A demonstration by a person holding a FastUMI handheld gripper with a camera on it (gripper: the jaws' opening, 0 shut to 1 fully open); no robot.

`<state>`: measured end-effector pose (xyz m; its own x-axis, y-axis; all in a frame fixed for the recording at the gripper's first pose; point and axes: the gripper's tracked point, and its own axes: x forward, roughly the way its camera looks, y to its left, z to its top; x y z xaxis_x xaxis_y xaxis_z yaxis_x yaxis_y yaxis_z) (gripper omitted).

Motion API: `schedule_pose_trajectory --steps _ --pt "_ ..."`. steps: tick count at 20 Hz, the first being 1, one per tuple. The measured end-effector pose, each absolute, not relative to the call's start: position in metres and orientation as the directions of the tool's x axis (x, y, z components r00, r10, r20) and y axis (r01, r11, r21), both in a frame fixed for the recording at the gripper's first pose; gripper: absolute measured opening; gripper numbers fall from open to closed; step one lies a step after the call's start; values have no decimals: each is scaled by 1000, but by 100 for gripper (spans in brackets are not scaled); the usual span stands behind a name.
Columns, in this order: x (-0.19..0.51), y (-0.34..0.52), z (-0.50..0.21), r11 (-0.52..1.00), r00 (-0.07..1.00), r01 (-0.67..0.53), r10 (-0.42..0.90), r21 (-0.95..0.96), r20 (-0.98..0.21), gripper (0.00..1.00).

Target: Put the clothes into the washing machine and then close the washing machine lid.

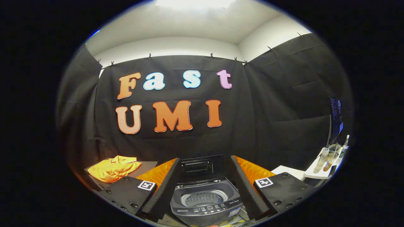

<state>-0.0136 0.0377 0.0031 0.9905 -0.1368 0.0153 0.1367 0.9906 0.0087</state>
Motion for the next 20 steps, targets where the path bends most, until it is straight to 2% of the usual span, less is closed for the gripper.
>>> schedule_pose_trajectory --steps 6,9,11,20 --pt "-22 27 13 987 987 157 -158 14 28 99" --pt "-22 24 18 983 985 165 -169 76 45 98" --pt "-22 32 21 986 988 131 -138 103 64 98" --pt "-12 52 3 991 994 108 -108 75 -4 98"
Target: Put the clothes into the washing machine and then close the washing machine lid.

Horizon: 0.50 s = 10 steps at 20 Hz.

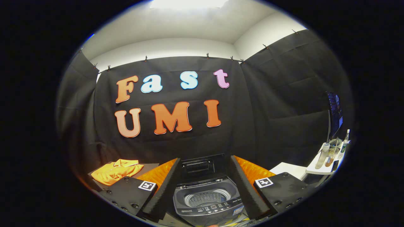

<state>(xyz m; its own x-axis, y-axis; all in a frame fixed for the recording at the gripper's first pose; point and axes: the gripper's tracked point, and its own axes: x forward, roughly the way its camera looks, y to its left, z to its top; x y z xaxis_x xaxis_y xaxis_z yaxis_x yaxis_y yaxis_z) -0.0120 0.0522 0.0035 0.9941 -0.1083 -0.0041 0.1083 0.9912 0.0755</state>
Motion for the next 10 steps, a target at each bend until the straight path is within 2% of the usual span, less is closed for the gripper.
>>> schedule_pose_trajectory --steps 5,10 --pt "1 79 -1 995 998 62 -60 78 -19 98" --pt "29 140 7 997 999 -39 41 72 -28 98"
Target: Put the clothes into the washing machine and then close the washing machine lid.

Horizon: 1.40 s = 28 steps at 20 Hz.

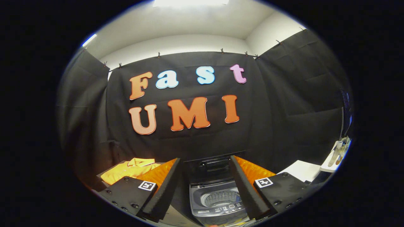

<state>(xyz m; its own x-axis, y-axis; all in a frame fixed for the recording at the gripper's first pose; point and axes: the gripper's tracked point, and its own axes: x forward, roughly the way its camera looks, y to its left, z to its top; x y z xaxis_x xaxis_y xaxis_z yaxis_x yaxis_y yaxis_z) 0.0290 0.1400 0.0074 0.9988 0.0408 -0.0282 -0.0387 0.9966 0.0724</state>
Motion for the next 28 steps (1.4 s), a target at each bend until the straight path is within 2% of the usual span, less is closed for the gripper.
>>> schedule_pose_trajectory --steps 8,16,18,21,23,28 --pt "75 280 33 971 970 -234 237 54 -50 98" --pt "123 430 -8 898 875 -429 441 99 -201 98" --pt "139 460 -37 892 848 -441 449 96 -282 98" --pt "158 474 -77 911 824 -413 368 -12 -432 98" --pt "166 495 -92 901 803 -431 361 -44 -474 99" --pt "180 518 -138 897 730 -440 385 42 -565 97"
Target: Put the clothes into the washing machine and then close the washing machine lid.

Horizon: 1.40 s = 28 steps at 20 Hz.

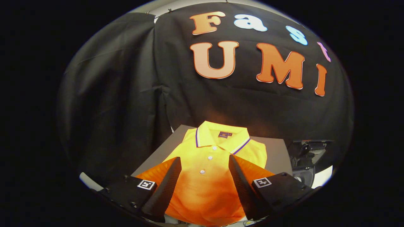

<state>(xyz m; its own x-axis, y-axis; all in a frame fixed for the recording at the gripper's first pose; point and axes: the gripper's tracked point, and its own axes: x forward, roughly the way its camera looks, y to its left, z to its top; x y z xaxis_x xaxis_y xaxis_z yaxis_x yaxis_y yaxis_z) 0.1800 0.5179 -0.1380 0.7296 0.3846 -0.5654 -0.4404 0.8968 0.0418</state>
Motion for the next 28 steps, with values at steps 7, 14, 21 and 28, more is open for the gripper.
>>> schedule_pose_trajectory --steps 7,14,21,28 --pt "199 504 -196 928 726 -371 281 -14 -627 98" --pt "197 502 -196 900 700 -436 330 -13 -634 94" --pt "193 495 -196 875 695 -484 358 -37 -623 23" --pt "193 498 -172 881 765 -471 438 55 -472 8"
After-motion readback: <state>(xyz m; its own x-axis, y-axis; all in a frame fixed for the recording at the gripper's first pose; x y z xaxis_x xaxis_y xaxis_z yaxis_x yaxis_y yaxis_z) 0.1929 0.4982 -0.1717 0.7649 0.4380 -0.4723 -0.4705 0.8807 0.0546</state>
